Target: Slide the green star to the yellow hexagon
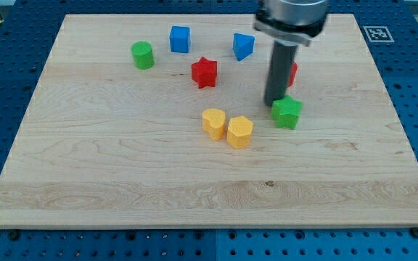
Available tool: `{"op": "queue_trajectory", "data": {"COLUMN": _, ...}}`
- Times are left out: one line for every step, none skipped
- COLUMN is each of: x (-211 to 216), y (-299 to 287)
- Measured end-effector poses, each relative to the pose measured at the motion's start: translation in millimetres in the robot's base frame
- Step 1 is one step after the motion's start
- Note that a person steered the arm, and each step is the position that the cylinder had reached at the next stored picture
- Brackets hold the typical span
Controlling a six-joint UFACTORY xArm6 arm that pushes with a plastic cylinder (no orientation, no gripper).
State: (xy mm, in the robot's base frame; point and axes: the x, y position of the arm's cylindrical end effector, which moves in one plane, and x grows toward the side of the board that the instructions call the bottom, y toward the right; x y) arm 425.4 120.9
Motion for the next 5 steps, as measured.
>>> {"op": "queue_trajectory", "data": {"x": 0, "y": 47}}
{"op": "queue_trajectory", "data": {"x": 1, "y": 100}}
{"op": "queue_trajectory", "data": {"x": 6, "y": 118}}
{"op": "queue_trajectory", "data": {"x": 19, "y": 105}}
{"op": "queue_trajectory", "data": {"x": 21, "y": 67}}
